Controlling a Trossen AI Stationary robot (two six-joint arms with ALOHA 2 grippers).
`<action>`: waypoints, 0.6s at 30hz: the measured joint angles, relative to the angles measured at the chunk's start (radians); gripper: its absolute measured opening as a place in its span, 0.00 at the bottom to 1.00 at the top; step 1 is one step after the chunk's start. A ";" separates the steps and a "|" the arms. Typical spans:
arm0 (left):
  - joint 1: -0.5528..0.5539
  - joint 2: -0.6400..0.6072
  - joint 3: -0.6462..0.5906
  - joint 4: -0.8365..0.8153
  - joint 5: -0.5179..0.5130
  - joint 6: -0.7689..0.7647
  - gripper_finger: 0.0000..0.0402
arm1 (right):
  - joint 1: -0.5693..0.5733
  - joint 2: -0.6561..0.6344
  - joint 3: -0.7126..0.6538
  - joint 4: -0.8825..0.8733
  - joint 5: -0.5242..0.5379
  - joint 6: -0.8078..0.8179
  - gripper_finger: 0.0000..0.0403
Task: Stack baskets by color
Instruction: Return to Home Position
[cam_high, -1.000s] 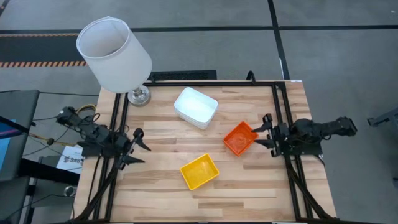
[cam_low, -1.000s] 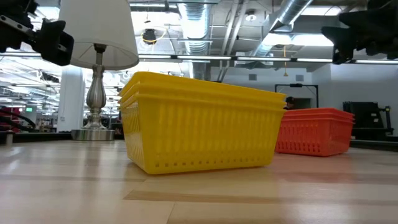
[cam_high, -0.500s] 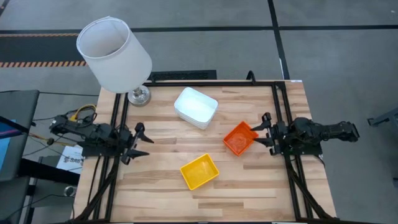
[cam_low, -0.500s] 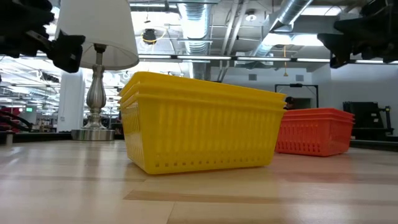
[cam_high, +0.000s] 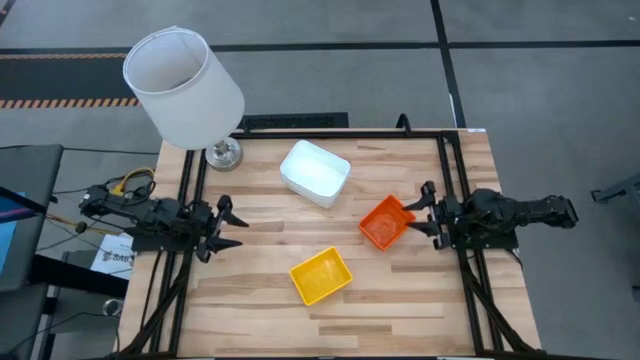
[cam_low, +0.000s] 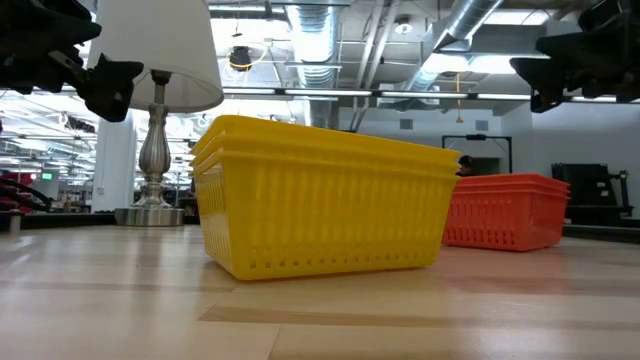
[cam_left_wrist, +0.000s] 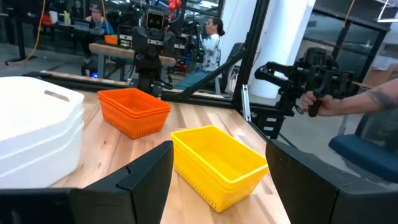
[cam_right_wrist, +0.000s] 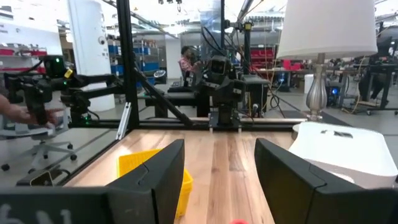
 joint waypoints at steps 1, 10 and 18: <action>0.000 0.000 0.000 0.000 0.000 -0.001 0.61 | 0.000 0.000 0.000 -0.008 0.000 0.000 0.54; 0.000 0.000 0.000 0.000 -0.001 -0.003 0.61 | 0.000 0.000 0.000 -0.053 0.001 0.000 0.54; 0.000 0.000 0.000 0.000 -0.002 -0.003 0.61 | 0.000 0.000 0.000 -0.100 0.002 0.000 0.54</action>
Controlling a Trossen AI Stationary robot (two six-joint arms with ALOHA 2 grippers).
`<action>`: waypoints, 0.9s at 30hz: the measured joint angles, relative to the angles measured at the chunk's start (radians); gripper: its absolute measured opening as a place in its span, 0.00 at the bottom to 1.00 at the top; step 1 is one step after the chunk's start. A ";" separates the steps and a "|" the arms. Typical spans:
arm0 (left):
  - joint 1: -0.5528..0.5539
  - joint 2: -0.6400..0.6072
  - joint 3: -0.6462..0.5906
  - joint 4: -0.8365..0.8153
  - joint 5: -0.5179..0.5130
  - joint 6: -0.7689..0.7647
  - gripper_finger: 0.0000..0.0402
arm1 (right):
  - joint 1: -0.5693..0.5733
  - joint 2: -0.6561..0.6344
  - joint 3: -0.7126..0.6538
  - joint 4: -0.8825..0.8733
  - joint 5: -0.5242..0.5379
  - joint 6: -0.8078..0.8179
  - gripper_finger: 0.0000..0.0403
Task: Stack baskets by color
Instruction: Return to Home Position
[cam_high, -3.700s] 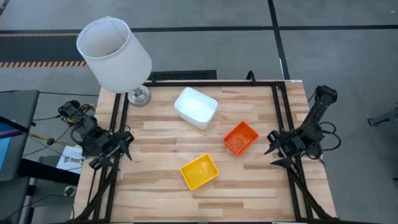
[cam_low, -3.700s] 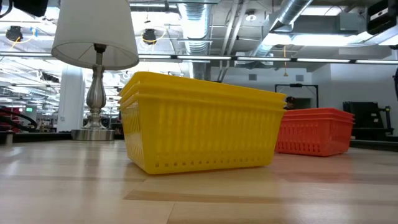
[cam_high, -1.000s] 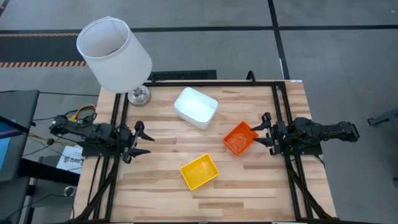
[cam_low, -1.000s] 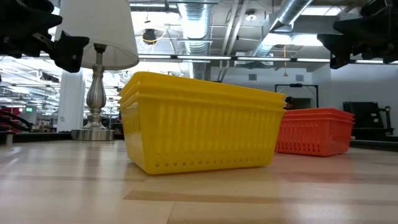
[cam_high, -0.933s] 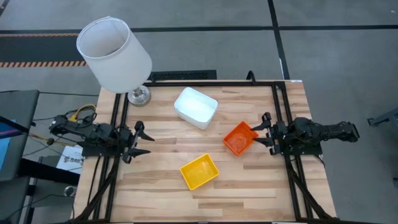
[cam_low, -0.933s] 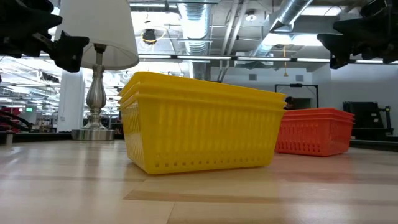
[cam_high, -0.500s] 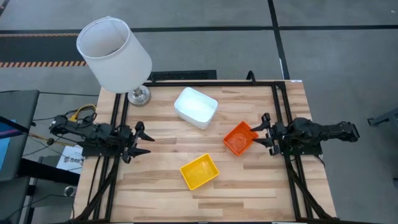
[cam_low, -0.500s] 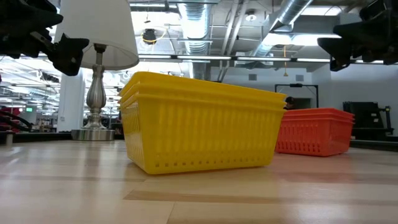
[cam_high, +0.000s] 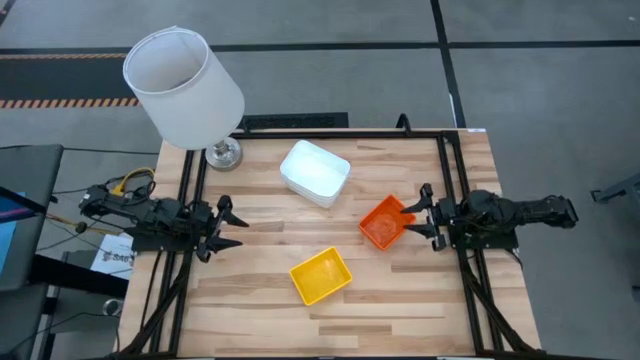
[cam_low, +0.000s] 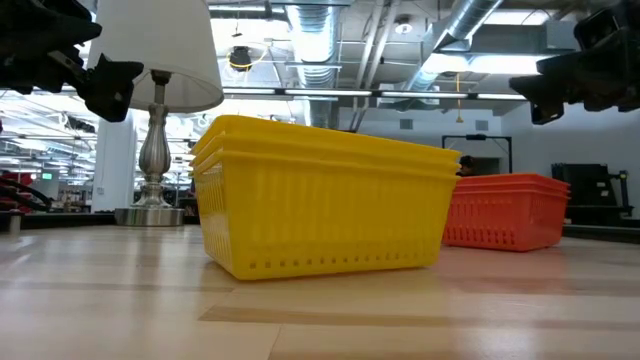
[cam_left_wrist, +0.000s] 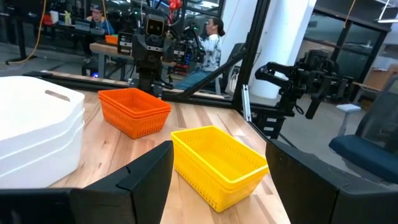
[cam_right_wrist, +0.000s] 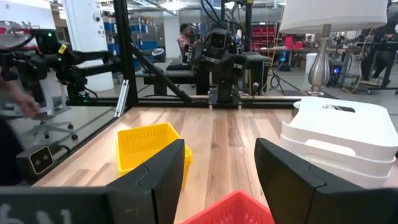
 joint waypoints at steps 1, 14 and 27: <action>0.000 0.000 0.000 0.000 0.000 0.000 0.61 | 0.000 0.000 0.000 -0.003 0.000 0.000 0.54; 0.000 0.000 0.000 0.000 0.000 0.000 0.61 | 0.000 0.000 0.000 -0.015 0.002 0.000 0.54; 0.000 0.000 0.000 0.000 0.000 0.000 0.61 | 0.000 0.000 0.000 -0.018 0.002 0.000 0.54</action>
